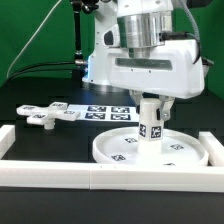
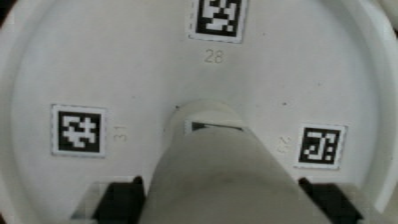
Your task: Assemble round table
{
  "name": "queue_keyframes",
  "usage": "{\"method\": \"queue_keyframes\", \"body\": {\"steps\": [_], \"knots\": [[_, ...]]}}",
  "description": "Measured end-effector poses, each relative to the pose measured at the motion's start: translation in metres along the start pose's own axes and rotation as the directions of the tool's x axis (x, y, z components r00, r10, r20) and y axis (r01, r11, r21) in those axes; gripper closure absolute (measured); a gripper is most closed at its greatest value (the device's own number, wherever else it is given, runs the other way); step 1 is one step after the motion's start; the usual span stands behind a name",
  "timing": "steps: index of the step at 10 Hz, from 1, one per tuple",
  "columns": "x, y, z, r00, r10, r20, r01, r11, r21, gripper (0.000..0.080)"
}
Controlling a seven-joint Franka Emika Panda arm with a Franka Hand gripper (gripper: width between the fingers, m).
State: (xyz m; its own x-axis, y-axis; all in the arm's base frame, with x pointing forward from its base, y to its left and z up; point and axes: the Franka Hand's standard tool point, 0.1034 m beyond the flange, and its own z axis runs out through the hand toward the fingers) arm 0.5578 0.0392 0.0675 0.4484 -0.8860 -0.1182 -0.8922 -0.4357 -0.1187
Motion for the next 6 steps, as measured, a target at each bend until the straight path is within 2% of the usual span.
{"method": "queue_keyframes", "body": {"steps": [2,4,6], "knots": [[-0.0016,0.0001,0.0004,0.977,0.211,0.024,-0.212,0.977,0.004,0.0387],[-0.0016,0.0001,0.0005,0.981,0.193,0.027,-0.193,0.981,0.006,0.0387],[0.0000,0.0008,-0.0002,0.996,0.081,0.027,-0.081,0.997,0.001,0.0200]]}}
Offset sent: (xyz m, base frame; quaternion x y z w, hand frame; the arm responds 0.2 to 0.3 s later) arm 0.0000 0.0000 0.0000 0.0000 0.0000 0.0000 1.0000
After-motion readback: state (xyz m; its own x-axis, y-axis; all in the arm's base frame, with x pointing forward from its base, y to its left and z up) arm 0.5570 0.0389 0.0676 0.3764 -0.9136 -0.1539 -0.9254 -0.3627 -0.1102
